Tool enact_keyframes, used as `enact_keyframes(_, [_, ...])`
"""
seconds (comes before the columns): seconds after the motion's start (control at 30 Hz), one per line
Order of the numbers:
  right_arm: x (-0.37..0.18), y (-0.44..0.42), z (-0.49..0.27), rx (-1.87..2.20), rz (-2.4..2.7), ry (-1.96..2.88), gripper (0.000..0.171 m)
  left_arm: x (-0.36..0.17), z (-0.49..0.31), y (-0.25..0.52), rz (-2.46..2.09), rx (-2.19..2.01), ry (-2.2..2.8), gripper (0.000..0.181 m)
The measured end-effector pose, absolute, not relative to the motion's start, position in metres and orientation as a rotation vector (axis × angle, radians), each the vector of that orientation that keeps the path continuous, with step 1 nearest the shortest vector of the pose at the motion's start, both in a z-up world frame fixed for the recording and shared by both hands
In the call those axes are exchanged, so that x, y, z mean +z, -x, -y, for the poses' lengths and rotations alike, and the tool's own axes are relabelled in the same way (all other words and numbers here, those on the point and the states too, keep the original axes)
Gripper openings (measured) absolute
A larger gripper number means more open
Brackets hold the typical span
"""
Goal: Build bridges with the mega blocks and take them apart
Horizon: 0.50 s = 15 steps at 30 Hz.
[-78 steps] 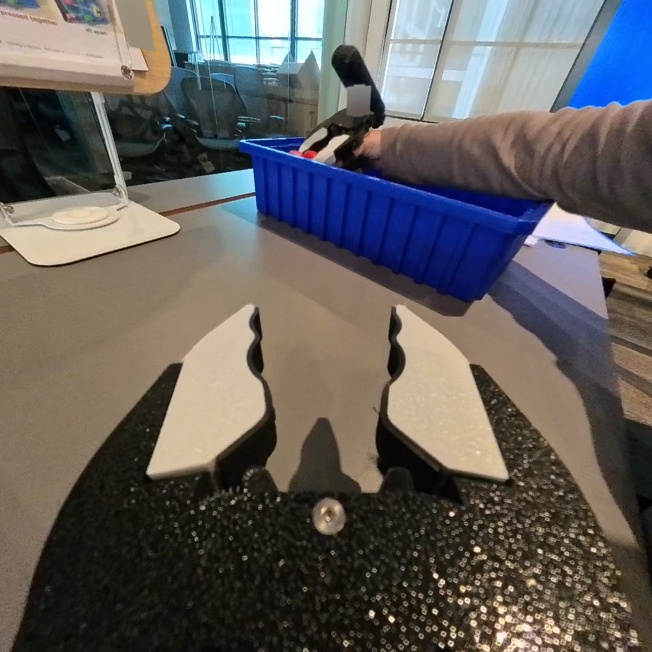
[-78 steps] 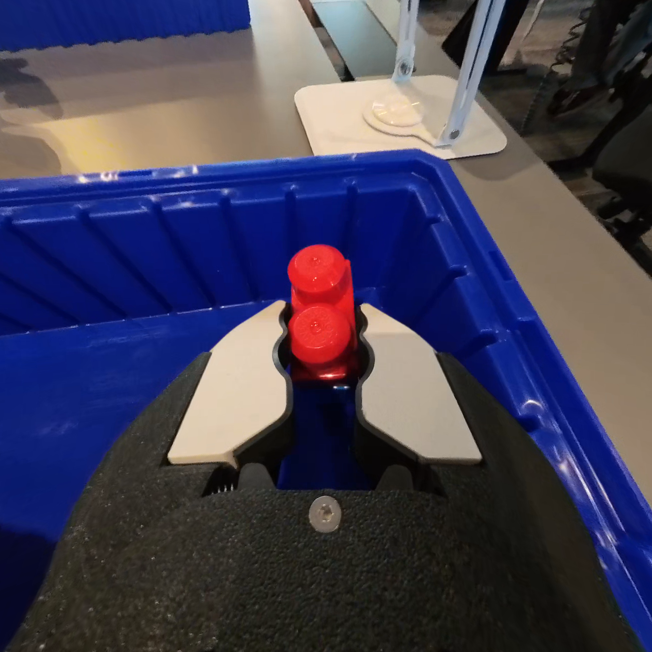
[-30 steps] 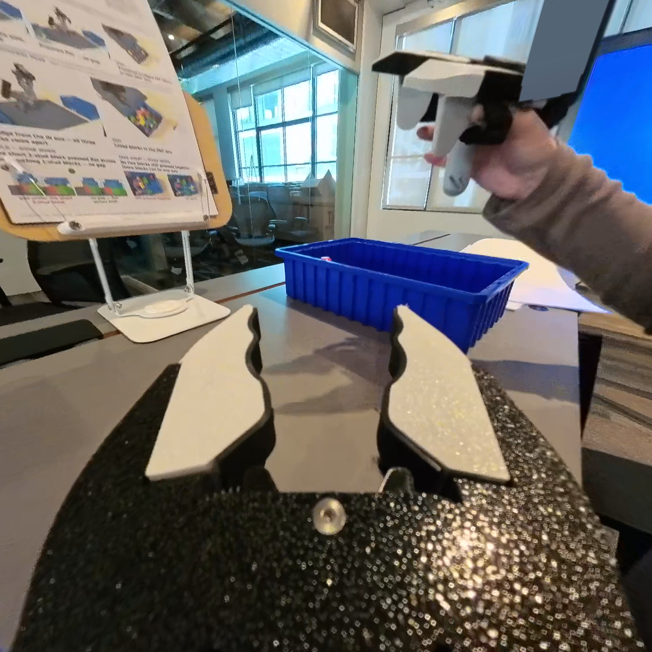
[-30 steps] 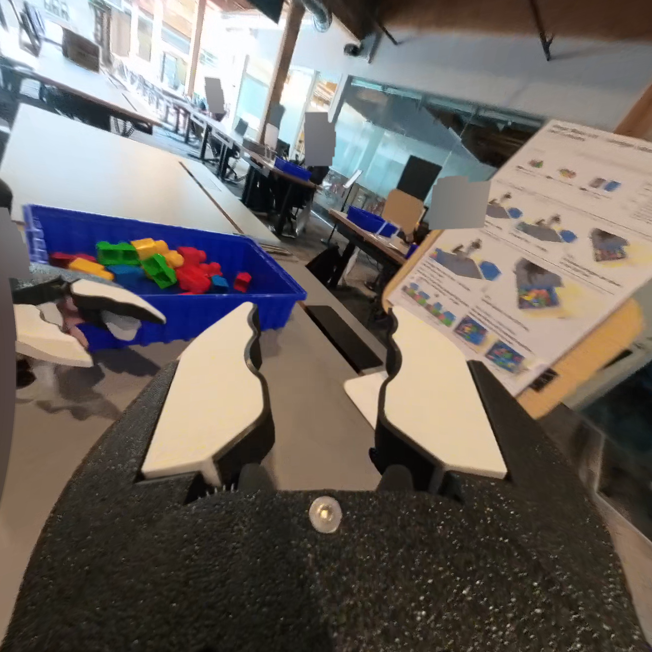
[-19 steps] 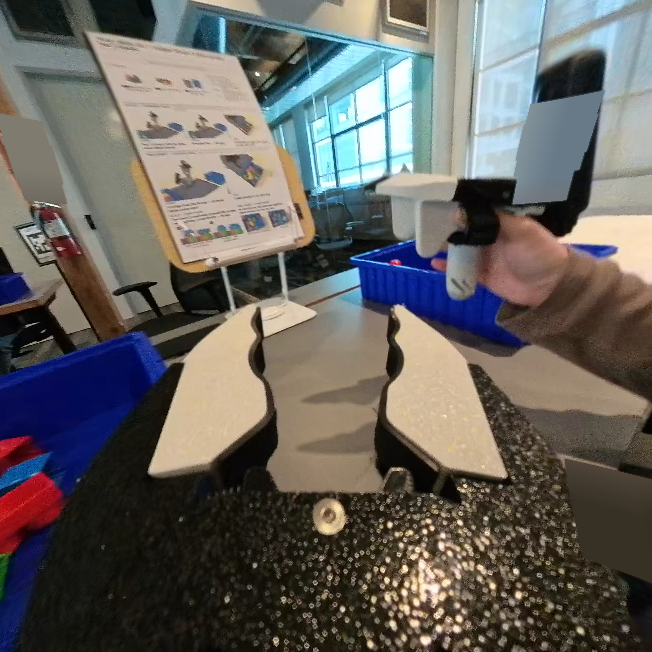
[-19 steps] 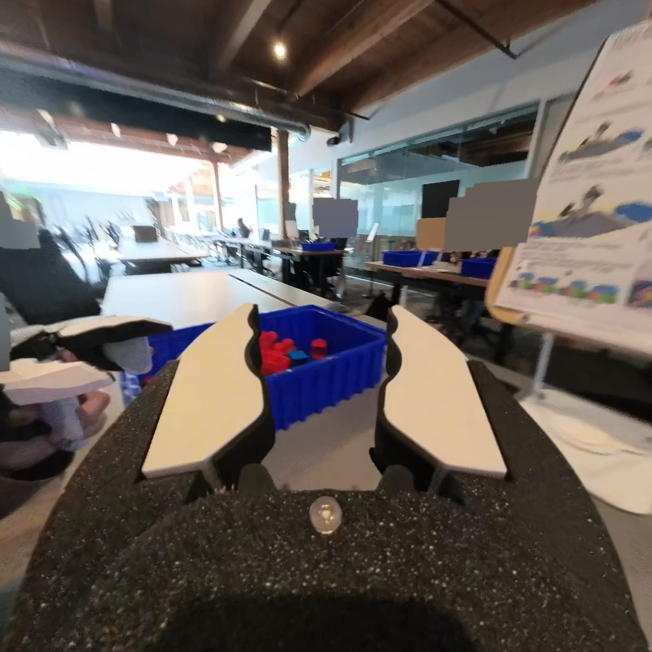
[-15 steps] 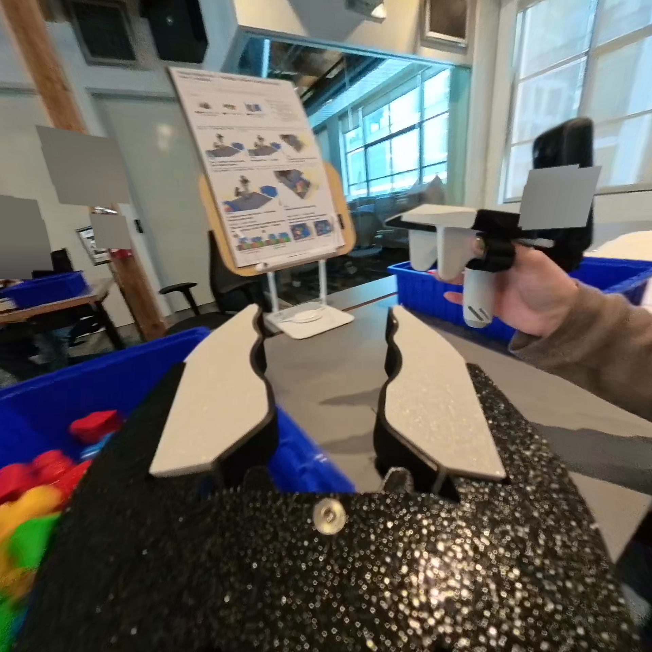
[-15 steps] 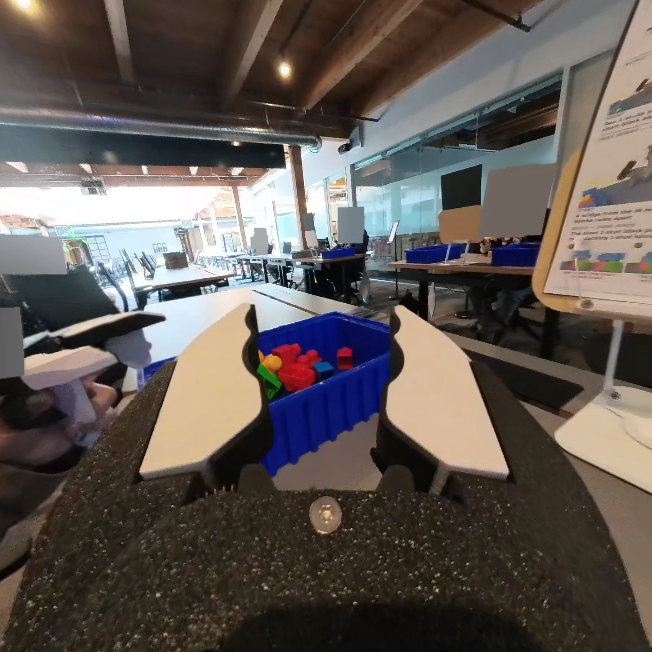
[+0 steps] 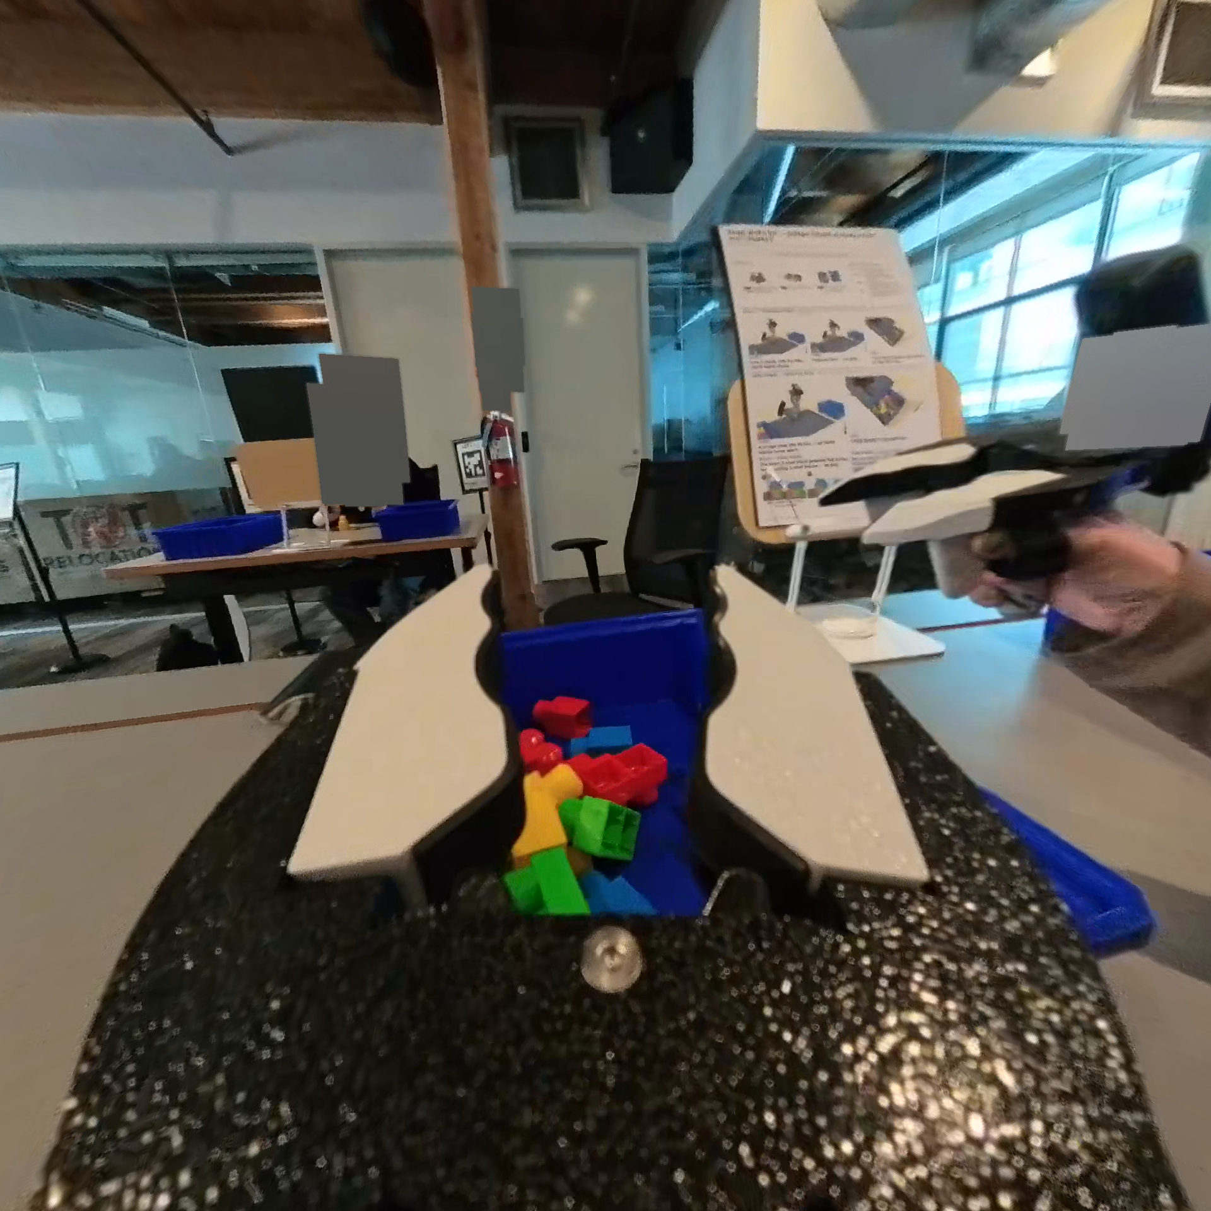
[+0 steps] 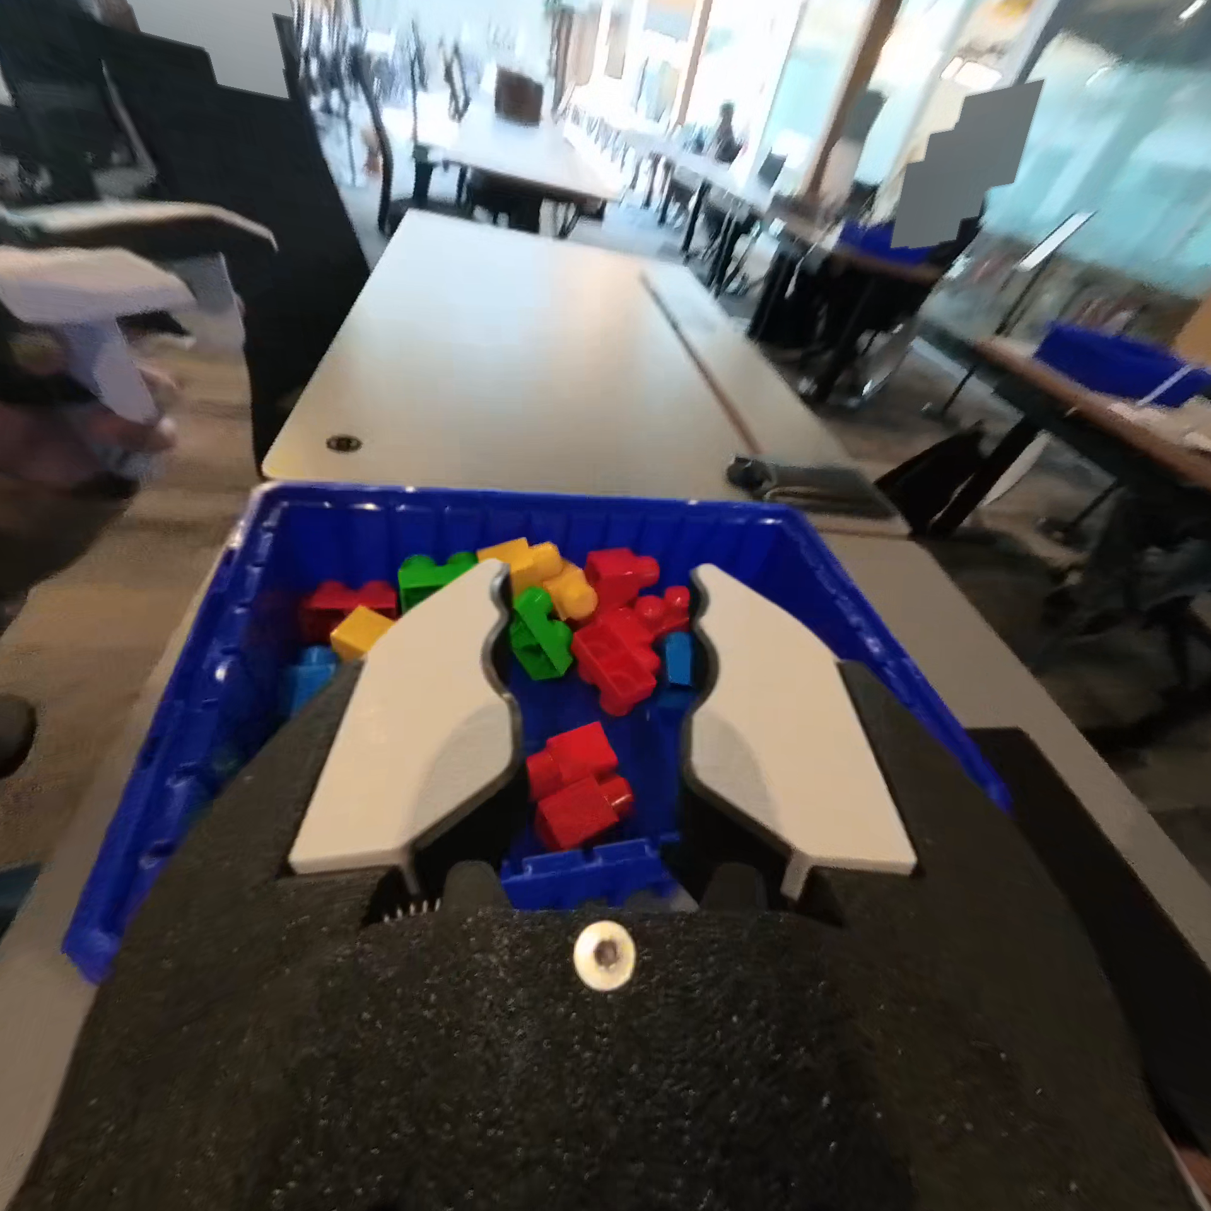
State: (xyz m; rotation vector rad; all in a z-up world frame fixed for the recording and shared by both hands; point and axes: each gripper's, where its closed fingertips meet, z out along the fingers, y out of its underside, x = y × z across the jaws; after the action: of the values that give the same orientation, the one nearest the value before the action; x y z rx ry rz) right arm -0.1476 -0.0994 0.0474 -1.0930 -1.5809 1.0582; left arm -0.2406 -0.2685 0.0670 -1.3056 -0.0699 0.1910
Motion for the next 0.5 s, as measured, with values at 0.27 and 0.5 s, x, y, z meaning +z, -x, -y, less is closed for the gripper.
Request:
enact_keyframes(0.27, [-0.026, 0.212, 0.133, 1.036, 2.124, 1.160, 0.037, 0.046, 0.262, 0.257, 0.110, 0.099, 1.403, 0.062])
enact_keyframes(0.5, [-0.098, 0.245, 0.145, 0.651, 2.517, 1.072, 0.043, 0.028, 0.252, 0.270, 0.100, 0.048, 1.429, 0.060])
